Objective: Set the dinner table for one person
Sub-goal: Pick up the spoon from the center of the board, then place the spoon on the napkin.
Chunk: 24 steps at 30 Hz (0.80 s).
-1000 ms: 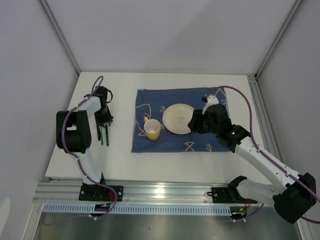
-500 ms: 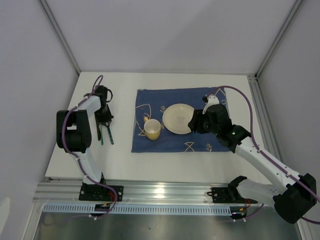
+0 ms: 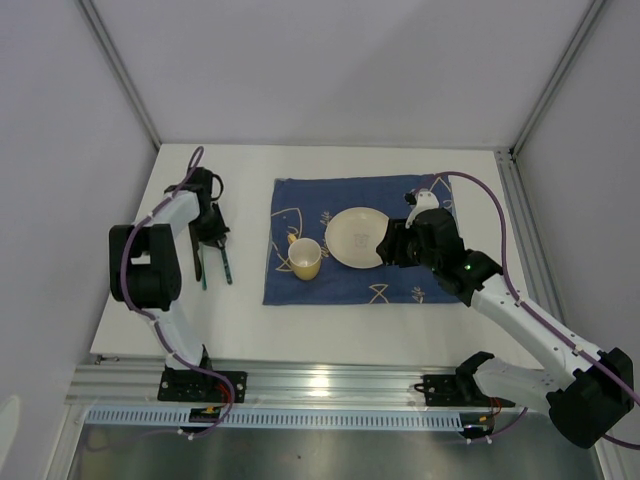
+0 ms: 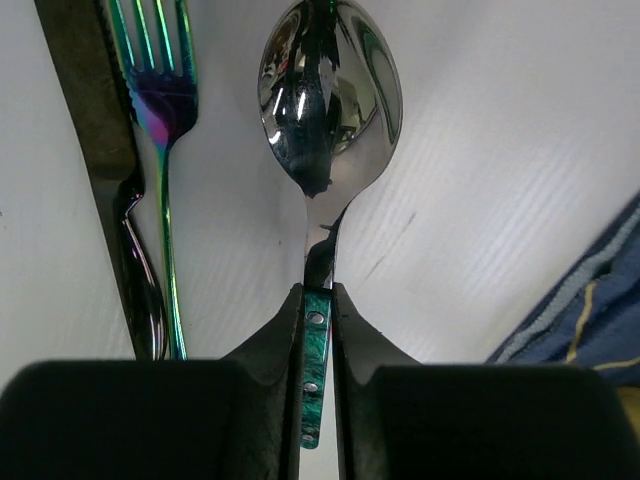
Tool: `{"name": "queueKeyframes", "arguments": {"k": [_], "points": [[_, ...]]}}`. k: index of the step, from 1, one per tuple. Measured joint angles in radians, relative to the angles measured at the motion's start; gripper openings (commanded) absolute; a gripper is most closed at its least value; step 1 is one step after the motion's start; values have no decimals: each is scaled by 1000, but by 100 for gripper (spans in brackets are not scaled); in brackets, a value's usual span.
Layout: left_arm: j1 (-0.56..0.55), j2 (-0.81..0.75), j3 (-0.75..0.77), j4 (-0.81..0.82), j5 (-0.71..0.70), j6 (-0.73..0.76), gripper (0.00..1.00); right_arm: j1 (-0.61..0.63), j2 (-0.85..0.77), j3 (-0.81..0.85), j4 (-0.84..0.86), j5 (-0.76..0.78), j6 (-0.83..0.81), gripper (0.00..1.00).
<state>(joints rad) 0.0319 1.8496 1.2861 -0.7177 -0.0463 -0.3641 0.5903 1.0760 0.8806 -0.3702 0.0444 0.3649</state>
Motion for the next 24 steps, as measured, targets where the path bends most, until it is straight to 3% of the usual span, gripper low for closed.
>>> {"name": "queueKeyframes", "arguments": {"k": [12,24], "points": [[0,4,207,18,171,142,1,0,0,0,0,-8,-4,52],[-85,139,403,2,313,452,1,0,27,1,-22,-26,-10,50]]}}
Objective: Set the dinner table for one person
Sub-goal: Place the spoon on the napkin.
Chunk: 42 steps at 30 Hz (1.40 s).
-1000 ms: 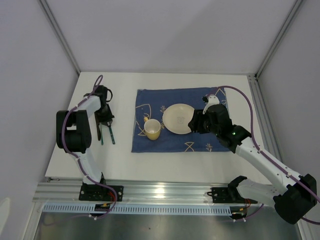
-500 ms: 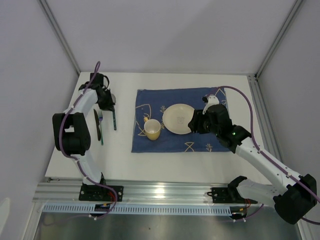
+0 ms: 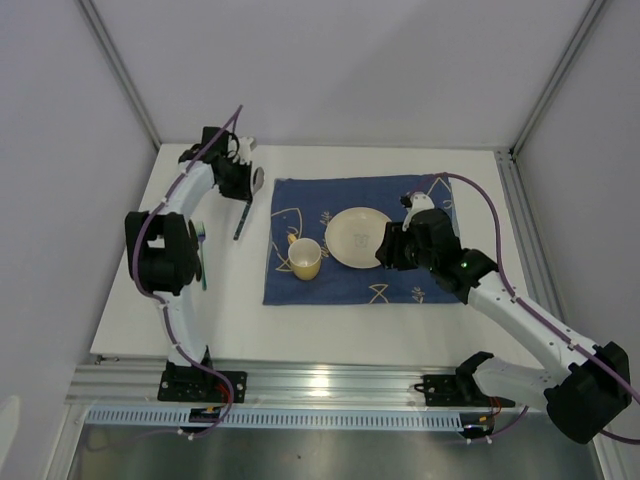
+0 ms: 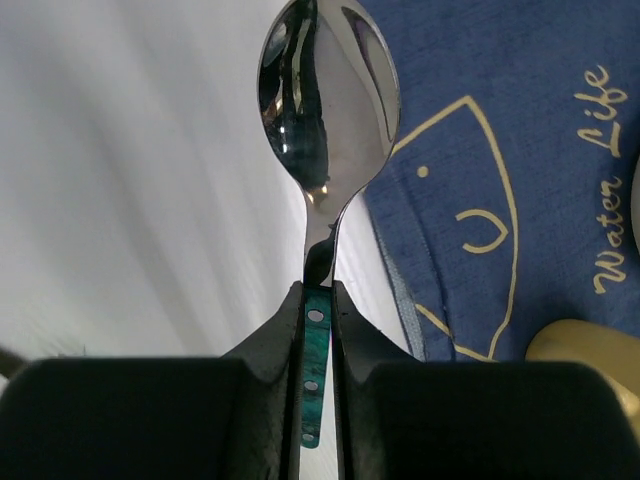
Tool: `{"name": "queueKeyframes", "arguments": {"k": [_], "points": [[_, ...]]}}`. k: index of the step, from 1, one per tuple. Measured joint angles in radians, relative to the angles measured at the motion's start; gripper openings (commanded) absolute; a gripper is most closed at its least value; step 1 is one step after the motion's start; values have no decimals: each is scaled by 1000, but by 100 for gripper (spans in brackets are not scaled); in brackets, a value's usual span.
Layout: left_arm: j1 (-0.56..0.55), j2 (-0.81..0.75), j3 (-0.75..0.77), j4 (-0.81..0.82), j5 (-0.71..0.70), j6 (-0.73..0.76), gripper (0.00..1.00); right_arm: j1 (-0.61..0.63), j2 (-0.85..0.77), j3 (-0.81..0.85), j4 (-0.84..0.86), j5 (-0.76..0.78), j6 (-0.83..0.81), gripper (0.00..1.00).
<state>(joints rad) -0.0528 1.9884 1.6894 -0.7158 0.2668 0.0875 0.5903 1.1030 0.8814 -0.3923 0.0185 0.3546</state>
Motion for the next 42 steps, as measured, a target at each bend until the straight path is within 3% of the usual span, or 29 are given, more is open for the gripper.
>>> {"name": "queueKeyframes", "arguments": {"k": [13,23,30,42], "points": [[-126,39,132,-23,211,531,0,3,1,32,-76,-1,-6,50],[-146,47,134,-40,232,1036,0,4,12,32,-114,-1,12,50],[-163,82,106,-36,224,1159,1,5,23,32,-114,0,12,50],[-182,119,70,-12,153,1149,10,5,31,32,-112,-1,12,50]]}}
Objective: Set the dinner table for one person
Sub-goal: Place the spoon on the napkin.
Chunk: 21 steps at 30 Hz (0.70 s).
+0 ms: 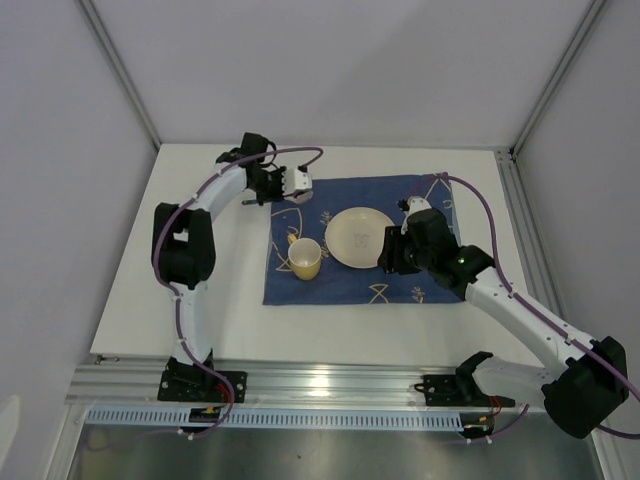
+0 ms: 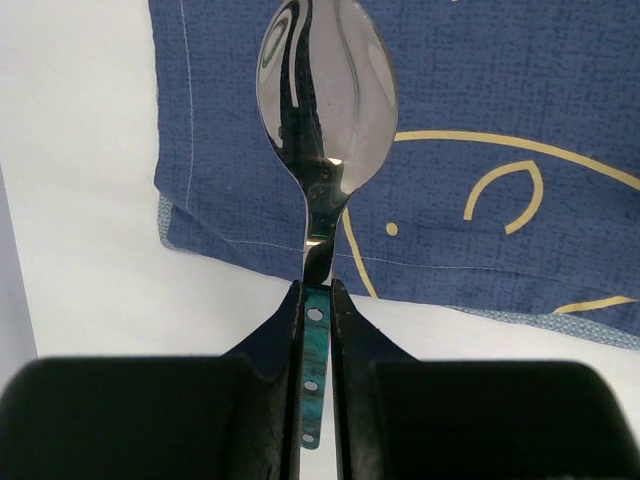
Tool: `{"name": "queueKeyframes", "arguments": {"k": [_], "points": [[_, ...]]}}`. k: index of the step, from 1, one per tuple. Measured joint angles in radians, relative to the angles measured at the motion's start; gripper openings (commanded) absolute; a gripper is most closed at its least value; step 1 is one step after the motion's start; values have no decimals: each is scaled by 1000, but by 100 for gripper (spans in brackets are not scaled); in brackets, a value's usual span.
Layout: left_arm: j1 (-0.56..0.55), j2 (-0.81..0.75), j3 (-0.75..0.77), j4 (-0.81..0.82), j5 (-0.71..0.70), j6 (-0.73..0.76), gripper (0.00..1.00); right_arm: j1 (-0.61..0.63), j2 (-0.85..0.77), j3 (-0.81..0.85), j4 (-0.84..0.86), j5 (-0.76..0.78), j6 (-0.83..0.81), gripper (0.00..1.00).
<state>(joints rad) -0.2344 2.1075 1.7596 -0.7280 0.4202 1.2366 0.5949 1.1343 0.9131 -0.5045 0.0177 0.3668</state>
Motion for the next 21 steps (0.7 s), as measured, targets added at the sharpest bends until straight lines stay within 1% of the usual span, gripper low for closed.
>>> {"name": "queueKeyframes", "arguments": {"k": [2,3,7,8,9,17,21], "points": [[-3,0,-1,10,-10,-11,12,0,0,0,0,0,0,50],[-4,0,-3,15,-18,-17,17,0,0,0,0,0,1,50],[-6,0,-25,37,-52,-44,24,1,0,0,0,0,7,50],[-6,0,-32,39,-58,-51,34,1,0,0,0,0,8,51],[-6,1,-35,40,-63,-55,36,1,-1,0,0,0,11,51],[-8,2,-37,59,-82,-79,37,2,-27,0,0,0,26,51],[-12,8,-37,90,-108,-126,40,2,-35,0,0,0,26,51]]}}
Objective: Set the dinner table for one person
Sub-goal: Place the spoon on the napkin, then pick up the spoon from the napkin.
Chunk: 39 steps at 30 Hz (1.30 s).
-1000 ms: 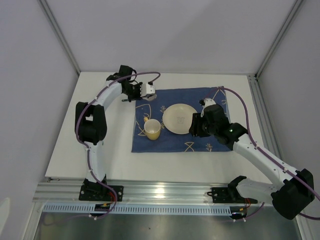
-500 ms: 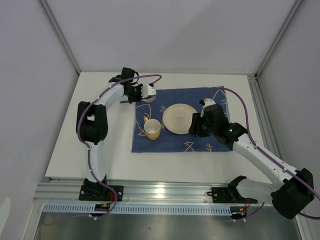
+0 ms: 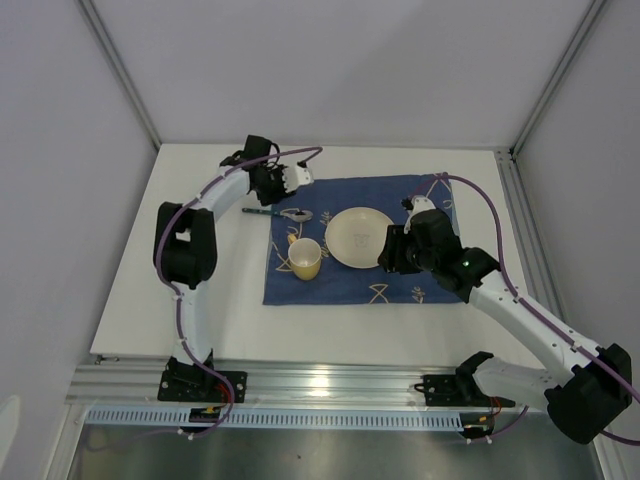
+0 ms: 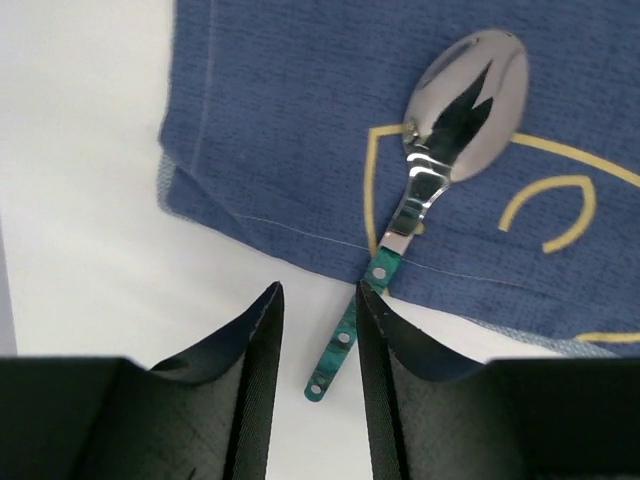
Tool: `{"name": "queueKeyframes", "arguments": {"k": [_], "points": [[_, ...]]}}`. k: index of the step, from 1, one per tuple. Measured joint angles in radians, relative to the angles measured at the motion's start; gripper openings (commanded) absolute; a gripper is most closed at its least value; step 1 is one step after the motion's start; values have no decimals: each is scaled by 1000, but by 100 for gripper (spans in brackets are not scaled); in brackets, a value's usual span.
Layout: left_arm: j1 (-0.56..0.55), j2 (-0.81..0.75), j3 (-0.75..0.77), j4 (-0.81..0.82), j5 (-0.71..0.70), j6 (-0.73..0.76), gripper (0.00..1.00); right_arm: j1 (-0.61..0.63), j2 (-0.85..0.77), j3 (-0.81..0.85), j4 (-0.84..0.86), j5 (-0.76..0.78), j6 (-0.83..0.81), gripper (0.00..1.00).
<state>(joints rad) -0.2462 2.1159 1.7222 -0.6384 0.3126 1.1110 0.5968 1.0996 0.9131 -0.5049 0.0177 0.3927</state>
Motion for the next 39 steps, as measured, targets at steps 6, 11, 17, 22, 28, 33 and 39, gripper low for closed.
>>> {"name": "queueKeyframes", "arguments": {"k": [6,11,17,22,28,33,39], "points": [[-4,0,18,139,-185,-301,55,0,-2,0,0,0,0,52],[-2,-4,101,184,-336,-560,84,4,-26,0,0,0,1,52],[-2,-5,245,87,-491,-972,91,5,-78,-5,5,0,2,52],[0,-30,310,-28,-534,-1394,88,9,-85,-16,8,-1,8,53],[0,-58,286,-163,-530,-1872,92,22,-98,-23,8,-1,18,53],[1,-57,232,-382,-542,-2347,95,34,-140,-35,5,0,26,53],[16,10,232,-600,-404,-2733,92,39,-167,-44,5,0,34,53]]}}
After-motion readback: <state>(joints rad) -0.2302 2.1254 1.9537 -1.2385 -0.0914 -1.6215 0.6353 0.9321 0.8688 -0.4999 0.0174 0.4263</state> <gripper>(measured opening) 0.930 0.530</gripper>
